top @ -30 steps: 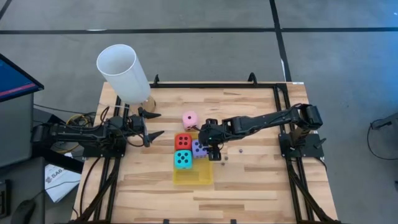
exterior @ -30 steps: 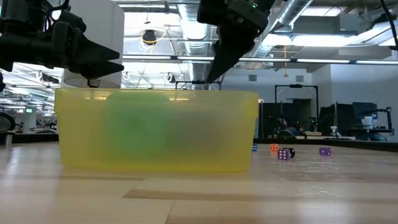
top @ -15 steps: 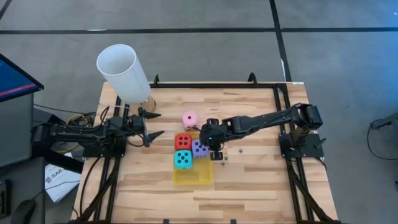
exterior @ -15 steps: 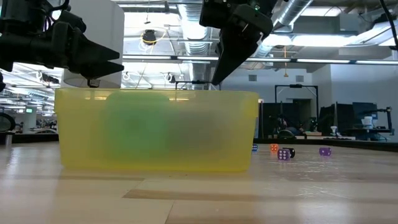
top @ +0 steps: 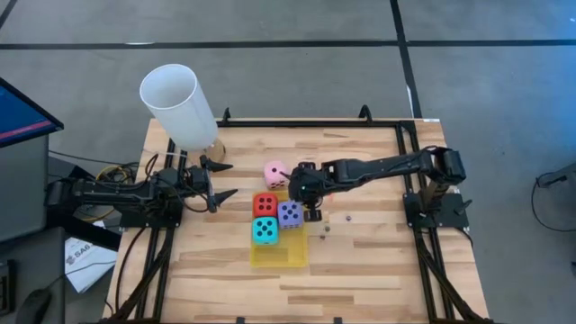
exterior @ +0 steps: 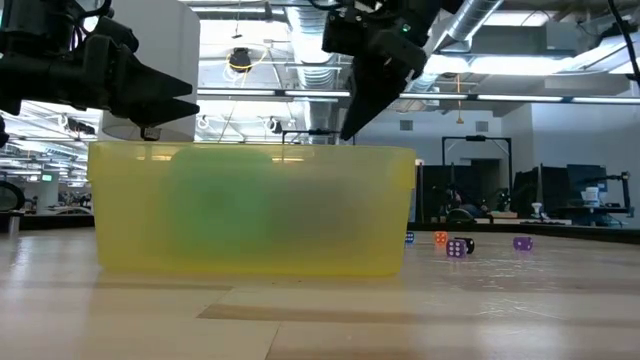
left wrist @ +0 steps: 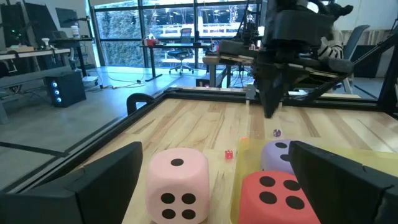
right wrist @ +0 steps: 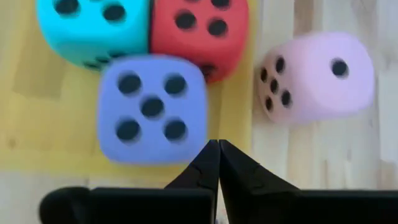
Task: Pick & Place Dice
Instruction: Put the violet die into the yellow bin
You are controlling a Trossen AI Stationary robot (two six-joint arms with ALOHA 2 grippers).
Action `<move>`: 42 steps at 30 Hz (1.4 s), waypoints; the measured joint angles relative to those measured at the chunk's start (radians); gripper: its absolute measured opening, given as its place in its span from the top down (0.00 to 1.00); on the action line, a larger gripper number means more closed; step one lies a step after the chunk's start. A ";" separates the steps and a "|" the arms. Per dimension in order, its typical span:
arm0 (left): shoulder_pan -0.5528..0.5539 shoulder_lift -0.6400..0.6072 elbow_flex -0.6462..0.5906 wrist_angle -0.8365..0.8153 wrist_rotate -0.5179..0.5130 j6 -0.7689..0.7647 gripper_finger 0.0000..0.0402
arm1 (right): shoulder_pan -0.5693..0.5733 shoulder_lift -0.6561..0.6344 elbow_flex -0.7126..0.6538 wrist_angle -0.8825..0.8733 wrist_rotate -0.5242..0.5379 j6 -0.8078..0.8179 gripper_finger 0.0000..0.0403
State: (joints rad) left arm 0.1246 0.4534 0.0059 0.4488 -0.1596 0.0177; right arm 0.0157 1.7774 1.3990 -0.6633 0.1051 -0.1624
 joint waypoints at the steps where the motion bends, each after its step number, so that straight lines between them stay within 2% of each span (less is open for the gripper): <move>1: 0.000 0.000 0.000 0.000 0.000 0.000 0.02 | -0.010 -0.012 -0.001 -0.011 0.000 -0.009 0.98; 10: 0.000 0.000 0.000 0.003 0.000 0.000 0.02 | -0.108 -0.217 -0.009 -0.040 0.000 -0.084 1.00; 15: 0.000 0.000 0.000 0.002 0.000 0.000 0.02 | -0.153 -0.371 -0.170 0.067 -0.027 -0.100 0.99; 22: 0.000 0.000 0.000 0.004 0.000 0.000 0.02 | -0.209 -0.602 -0.514 0.384 -0.037 -0.090 0.99; 30: 0.000 0.000 0.000 0.039 0.000 0.000 0.02 | -0.292 -0.808 -0.826 0.757 -0.037 -0.022 0.99; 37: 0.000 0.000 0.000 0.047 0.000 0.000 0.02 | -0.357 -0.847 -1.075 1.144 -0.037 -0.021 0.99; 42: 0.000 0.000 0.000 0.047 0.000 0.000 0.02 | -0.404 -0.829 -1.165 1.279 -0.037 -0.020 0.99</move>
State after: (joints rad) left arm 0.1249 0.4531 0.0059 0.4953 -0.1599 0.0177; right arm -0.3883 0.9480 0.2342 0.6159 0.0677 -0.1822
